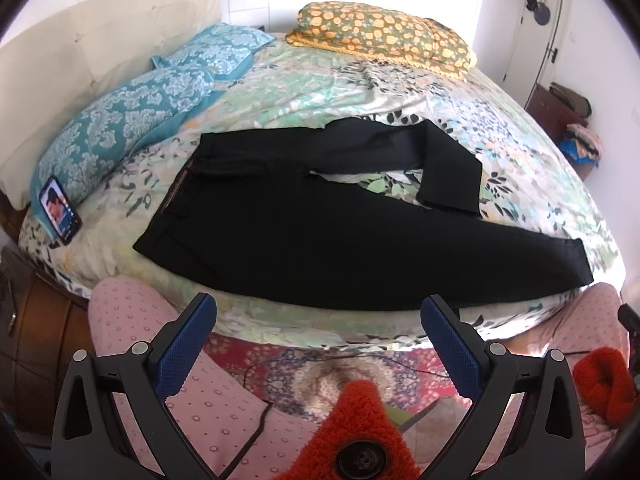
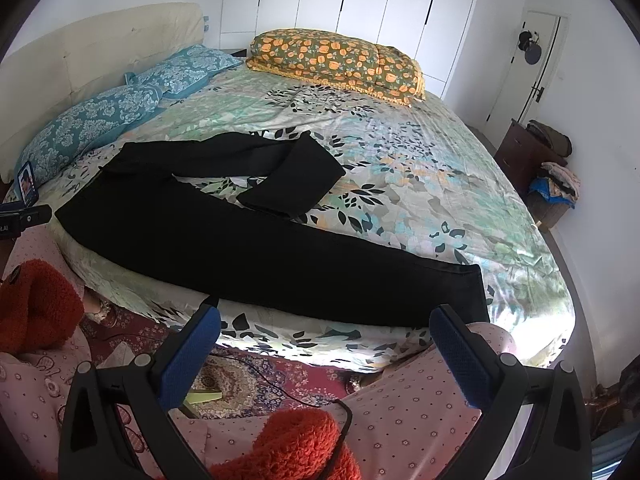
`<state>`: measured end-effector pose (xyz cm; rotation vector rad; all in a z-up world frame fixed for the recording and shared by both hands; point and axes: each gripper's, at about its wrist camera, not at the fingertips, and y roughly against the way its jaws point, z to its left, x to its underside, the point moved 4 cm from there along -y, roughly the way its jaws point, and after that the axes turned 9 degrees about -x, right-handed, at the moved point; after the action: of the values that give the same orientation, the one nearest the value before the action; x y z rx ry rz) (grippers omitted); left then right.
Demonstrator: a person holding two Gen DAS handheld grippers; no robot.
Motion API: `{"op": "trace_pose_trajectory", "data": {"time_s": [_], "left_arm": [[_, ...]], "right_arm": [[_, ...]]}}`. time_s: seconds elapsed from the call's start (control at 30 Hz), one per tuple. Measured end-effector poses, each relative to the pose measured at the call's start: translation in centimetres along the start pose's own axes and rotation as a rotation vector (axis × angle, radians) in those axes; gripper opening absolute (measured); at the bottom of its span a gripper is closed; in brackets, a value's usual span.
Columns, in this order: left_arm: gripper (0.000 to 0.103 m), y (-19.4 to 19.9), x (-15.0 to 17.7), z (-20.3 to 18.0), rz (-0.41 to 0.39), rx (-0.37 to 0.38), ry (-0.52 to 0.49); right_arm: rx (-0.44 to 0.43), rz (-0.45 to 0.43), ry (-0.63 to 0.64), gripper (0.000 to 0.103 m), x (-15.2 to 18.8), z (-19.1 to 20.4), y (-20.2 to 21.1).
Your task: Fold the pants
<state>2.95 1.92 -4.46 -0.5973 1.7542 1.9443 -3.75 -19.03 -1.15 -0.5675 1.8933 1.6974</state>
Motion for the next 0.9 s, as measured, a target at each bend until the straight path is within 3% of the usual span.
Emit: {"op": "trace_pose_trajectory", "data": {"time_s": [0.67, 0.9], "left_arm": [[0.102, 0.2, 0.1, -1.9, -0.006, -0.005, -0.09], [0.102, 0.0, -0.1, -1.5, 0.0, -0.012, -0.072]], "right_arm": [[-0.051, -0.053, -0.073, 0.103, 0.5, -1.0, 0.5], [0.009, -0.043, -0.029, 0.103, 0.1, -0.2, 0.4]]}}
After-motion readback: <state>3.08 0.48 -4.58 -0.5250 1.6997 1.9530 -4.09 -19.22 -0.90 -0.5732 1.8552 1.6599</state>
